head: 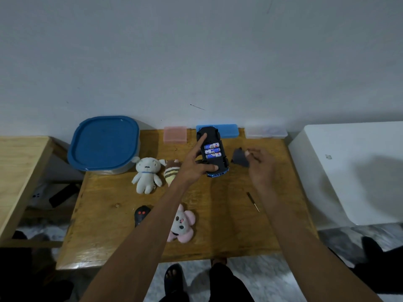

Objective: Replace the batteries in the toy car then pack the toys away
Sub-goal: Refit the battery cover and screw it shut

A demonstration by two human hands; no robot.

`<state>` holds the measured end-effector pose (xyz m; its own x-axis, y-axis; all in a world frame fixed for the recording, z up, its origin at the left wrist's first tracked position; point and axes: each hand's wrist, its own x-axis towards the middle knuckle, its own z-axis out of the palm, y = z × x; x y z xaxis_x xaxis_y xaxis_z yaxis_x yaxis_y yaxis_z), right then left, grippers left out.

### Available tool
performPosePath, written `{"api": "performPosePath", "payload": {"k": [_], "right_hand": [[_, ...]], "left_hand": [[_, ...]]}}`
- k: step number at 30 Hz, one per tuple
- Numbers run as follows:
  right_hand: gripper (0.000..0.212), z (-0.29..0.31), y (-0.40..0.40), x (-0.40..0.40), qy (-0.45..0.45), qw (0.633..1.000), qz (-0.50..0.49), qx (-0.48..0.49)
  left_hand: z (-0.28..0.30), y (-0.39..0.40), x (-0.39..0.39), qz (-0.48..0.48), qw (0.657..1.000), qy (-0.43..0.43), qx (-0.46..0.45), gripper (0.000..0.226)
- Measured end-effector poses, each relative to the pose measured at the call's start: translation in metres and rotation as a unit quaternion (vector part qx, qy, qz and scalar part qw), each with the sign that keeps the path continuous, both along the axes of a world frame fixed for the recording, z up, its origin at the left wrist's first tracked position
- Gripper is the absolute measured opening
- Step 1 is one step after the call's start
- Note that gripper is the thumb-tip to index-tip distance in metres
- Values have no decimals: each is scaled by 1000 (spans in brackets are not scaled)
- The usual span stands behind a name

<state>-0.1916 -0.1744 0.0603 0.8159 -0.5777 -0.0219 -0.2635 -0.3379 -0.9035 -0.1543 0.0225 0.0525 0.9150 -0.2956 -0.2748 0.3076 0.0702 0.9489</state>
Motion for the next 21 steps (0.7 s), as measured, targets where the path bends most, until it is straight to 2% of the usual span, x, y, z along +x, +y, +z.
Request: {"api": "performPosePath", "payload": {"k": [4, 8, 15, 21], "right_hand": [[12, 41, 0, 28, -45, 997, 20, 67], [11, 65, 10, 41, -32, 989, 105, 98], [9, 66, 29, 40, 19, 979, 197, 40], [8, 63, 40, 35, 40, 976, 216, -12]], "left_hand": [[5, 0, 4, -13, 1000, -12, -3, 107], [9, 1, 3, -31, 999, -26, -2, 104], [12, 9, -1, -45, 998, -33, 13, 100], [17, 15, -2, -52, 998, -41, 9, 98]]}}
